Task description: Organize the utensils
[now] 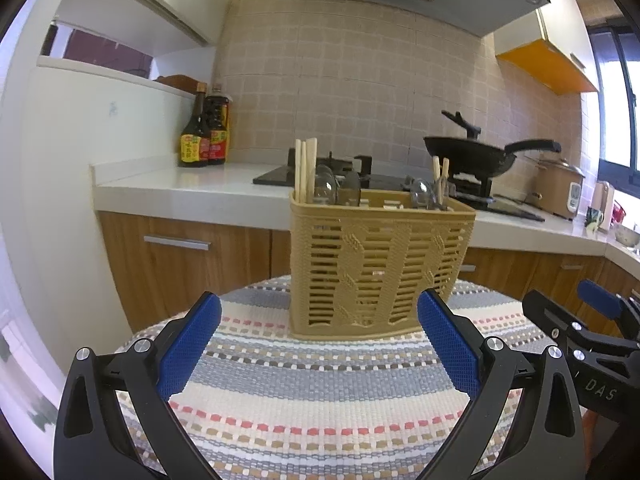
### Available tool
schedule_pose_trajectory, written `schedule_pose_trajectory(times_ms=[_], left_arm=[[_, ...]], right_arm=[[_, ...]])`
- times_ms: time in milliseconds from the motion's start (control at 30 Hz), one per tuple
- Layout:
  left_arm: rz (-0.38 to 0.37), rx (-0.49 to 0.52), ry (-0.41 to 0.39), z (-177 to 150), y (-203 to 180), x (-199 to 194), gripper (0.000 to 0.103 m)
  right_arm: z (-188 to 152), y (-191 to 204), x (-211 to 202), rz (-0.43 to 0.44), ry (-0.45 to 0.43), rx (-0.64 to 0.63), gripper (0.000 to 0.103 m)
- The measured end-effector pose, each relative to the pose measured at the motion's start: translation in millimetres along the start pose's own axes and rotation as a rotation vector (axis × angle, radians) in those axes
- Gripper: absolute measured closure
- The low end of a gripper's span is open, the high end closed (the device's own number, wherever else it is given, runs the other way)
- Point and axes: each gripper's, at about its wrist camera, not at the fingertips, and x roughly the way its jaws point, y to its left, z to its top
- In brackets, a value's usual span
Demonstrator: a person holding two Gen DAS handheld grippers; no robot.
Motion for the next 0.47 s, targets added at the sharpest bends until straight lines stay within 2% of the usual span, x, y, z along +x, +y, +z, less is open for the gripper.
schedule_pose_trajectory(times_ms=[67, 467], left_arm=[[0.016, 0.004, -0.014, 0, 1, -2, 0.008], [0.019, -0.059, 0.034, 2, 12, 4, 0.007]], right_arm=[[0, 0, 0, -0.001, 0.001, -0.002, 0.008], [0, 1, 2, 0.001, 0.005, -0.005, 0.008]])
